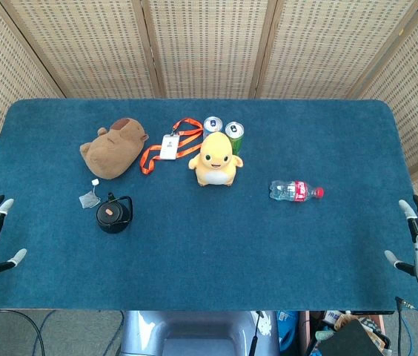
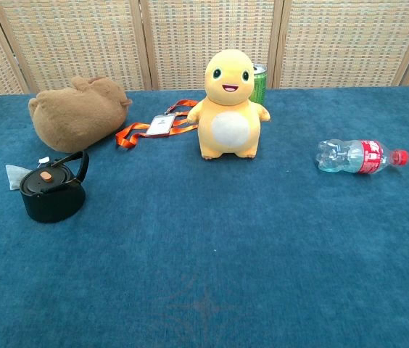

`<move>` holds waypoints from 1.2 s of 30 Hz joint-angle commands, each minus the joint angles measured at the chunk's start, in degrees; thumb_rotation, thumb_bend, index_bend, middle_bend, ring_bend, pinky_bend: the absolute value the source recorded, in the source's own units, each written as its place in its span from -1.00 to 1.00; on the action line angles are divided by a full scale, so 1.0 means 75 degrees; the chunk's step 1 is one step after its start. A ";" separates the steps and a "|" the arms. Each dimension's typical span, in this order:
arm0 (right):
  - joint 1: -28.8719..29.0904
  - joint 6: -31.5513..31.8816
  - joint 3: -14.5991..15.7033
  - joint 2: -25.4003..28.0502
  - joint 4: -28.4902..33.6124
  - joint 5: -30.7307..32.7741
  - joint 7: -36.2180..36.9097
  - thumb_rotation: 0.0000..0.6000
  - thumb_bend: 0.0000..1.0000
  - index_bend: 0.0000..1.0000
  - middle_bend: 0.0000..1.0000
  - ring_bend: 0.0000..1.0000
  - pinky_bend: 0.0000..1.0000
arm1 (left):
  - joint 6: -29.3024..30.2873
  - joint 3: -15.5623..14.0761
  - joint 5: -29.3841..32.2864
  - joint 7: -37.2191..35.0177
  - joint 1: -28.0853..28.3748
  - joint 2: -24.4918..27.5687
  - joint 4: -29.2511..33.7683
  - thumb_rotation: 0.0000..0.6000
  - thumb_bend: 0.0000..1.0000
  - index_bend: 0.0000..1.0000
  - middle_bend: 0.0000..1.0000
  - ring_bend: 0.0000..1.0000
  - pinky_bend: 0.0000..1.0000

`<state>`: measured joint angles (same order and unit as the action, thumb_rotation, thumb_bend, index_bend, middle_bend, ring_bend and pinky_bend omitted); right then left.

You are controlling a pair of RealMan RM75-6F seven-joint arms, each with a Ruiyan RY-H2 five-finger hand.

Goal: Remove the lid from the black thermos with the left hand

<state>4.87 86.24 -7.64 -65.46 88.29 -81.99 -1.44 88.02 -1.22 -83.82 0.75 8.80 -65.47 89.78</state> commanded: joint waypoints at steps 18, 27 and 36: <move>0.0070 -0.0245 -0.0092 0.0021 -0.0064 0.0291 0.0150 1.00 -1.00 -1.00 -1.00 -1.00 -1.00 | -0.3302 0.0652 -0.0931 -0.1070 0.2660 -0.0114 -0.1219 1.00 -0.55 -0.17 -1.00 -1.00 -1.00; 0.0093 -0.0446 -0.0115 -0.0012 -0.0218 0.0513 0.0253 1.00 -1.00 -1.00 -1.00 -1.00 -1.00 | -0.4279 0.0604 -0.0844 -0.1119 0.3362 -0.0675 -0.1967 1.00 -0.54 -0.05 -1.00 -1.00 -1.00; 0.0098 -0.0508 -0.0124 -0.0011 -0.0274 0.0581 0.0303 1.00 -1.00 -1.00 -1.00 -1.00 -1.00 | -0.4622 0.0514 -0.0780 -0.1027 0.3684 -0.1072 -0.2266 1.00 -0.35 -0.04 -1.00 -1.00 -1.00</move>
<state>5.61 82.44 -8.57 -65.54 86.24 -77.64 0.82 53.48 2.71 -89.75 -7.22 36.26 -73.30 72.93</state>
